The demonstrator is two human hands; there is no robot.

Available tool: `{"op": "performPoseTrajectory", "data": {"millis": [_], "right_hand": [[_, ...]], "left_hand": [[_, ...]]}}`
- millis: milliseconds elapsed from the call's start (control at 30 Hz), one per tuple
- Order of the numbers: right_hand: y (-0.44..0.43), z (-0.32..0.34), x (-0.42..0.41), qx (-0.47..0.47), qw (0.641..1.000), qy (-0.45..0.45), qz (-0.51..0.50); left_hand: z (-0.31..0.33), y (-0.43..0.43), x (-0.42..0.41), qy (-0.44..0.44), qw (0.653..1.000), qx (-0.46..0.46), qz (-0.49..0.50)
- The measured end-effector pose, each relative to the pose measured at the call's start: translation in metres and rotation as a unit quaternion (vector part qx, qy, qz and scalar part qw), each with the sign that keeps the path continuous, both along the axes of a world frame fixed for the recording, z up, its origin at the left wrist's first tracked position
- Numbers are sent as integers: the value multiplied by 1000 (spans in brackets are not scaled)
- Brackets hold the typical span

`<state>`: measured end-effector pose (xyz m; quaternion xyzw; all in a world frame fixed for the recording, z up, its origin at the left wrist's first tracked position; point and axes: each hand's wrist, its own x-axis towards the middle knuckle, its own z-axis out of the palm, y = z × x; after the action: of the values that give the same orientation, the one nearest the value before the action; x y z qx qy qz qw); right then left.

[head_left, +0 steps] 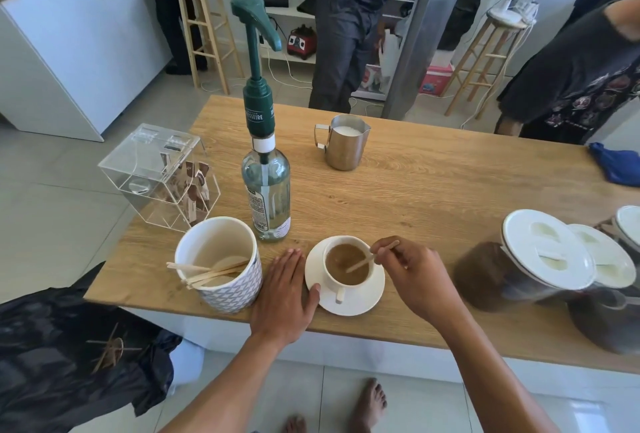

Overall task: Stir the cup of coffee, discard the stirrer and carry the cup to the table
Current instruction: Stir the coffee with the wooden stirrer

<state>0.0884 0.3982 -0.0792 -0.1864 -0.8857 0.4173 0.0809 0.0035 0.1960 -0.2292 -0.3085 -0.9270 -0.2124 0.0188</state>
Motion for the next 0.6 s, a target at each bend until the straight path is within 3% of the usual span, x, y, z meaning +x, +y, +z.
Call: {"op": "performPoseTrajectory", "data": {"millis": [133,300,400,600], "right_hand": [[5,3,0,16,999,20,-45],[0,0,0,-2,1000,-17,-1],[4,2,1,21,999,23,-45],[2,-1,1,17,1000,-4,1]], "left_hand": [[-1,0,0,-1,1000,-4,1],[1,0,0,-3,1000,-1,1],[2,0,0,-1,1000,5,-2],[2,0,1,4,1000,4,-3]]}}
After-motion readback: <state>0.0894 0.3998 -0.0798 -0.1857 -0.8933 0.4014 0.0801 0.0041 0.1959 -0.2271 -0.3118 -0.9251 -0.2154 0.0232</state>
